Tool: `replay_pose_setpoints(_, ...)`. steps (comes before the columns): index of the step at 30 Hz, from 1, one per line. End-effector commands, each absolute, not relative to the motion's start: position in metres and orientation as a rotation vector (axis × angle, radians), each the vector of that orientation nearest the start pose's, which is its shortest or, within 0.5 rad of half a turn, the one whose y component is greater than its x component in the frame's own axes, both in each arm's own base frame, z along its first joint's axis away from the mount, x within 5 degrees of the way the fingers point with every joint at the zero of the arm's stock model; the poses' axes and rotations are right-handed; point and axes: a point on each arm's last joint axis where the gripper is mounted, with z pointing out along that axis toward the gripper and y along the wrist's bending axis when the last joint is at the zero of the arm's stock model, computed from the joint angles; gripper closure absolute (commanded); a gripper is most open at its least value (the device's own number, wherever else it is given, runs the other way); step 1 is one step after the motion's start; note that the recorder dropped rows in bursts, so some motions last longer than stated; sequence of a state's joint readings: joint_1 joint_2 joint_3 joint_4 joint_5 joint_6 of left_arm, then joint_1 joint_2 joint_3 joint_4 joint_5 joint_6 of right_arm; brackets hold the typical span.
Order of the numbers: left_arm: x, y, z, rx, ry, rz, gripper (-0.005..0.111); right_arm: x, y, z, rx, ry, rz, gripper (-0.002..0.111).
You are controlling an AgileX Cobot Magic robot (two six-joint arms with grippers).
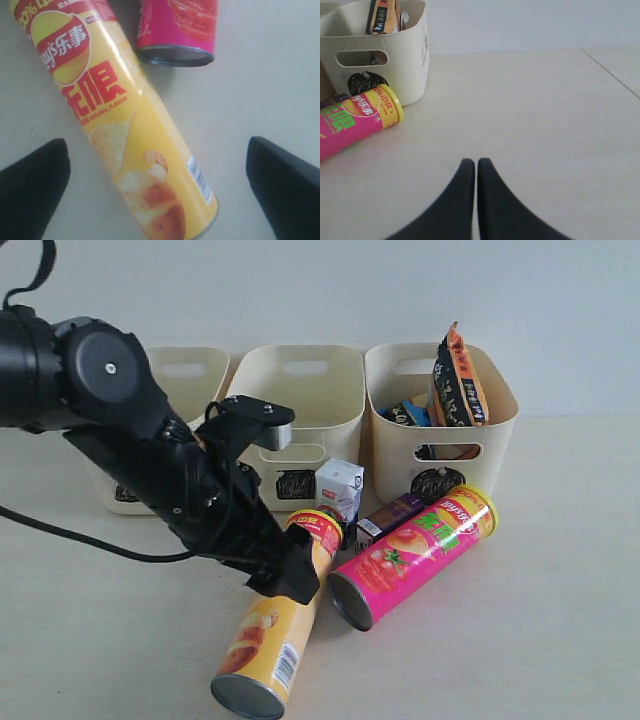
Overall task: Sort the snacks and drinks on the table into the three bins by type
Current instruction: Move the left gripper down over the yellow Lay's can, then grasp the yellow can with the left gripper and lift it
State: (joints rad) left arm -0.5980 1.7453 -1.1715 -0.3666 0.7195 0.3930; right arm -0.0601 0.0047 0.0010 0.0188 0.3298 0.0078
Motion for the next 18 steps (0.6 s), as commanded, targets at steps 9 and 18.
replay_pose_setpoints(9, 0.298, -0.230, 0.171, 1.030, 2.673, -0.427, 0.018, 0.054, -0.003, 0.184, 0.068, 1.805, -0.027, 0.108)
replay_pose_setpoints(18, 0.304, -0.232, 0.150, 1.021, 2.689, -0.402, 0.018, 0.054, -0.003, 0.184, 0.068, 1.805, -0.027, 0.108)
